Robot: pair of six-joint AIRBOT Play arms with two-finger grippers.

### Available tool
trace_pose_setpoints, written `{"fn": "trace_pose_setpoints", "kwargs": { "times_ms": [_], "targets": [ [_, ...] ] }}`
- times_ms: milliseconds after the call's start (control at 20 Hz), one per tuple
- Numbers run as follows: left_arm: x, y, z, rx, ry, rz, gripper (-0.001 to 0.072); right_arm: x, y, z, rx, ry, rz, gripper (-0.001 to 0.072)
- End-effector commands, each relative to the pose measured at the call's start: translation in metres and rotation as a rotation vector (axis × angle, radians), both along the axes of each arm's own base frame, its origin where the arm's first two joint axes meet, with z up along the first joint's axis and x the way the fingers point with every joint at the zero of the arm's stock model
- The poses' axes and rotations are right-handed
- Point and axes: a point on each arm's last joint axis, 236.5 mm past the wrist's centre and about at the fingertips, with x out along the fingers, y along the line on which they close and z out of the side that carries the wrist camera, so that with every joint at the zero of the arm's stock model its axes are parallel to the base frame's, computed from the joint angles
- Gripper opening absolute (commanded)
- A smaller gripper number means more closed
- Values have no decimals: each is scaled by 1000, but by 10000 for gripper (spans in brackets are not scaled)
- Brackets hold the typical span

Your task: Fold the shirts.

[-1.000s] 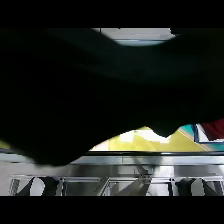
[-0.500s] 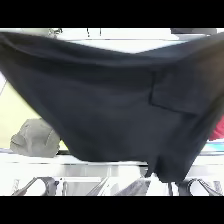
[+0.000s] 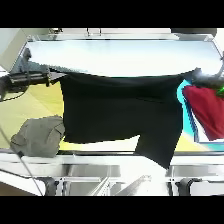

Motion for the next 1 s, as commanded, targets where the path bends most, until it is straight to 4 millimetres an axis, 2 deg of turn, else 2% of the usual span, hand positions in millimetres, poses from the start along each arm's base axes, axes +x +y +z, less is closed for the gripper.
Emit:
{"fn": "trace_pose_setpoints", "kwargs": {
  "times_ms": [0, 100, 200, 300, 450, 600, 750, 850, 950],
  "targets": [
    [34, 3, -47, 2, 40, -12, 4, 24, -7, -40, 51, 32, -16, 17],
    [45, 7, -52, 3, 42, -14, 4, 34, -10, -41, 53, 19, -10, 17],
    [48, 11, -62, 86, 55, -36, 4, 36, -14, -38, 49, 10, -16, 17],
    [44, 26, -75, 229, 101, -58, 4, 32, -22, -38, 55, 12, -16, 17],
    [36, 42, -81, 354, 150, -89, 5, 18, -30, -45, 42, 45, 20, 17],
    [25, 28, -84, 360, 145, -157, 6, 7, -33, -62, -16, 102, 49, 17],
    [18, 9, -93, 370, 123, -242, 6, 4, -36, -70, -54, 119, 55, 17],
    [12, 7, -112, 441, 147, -285, 5, 1, -37, -75, -71, 133, 62, 17],
    [4, 14, -131, 561, 174, -326, 5, -5, -39, -84, -101, 168, 72, 17]
  ]
}}
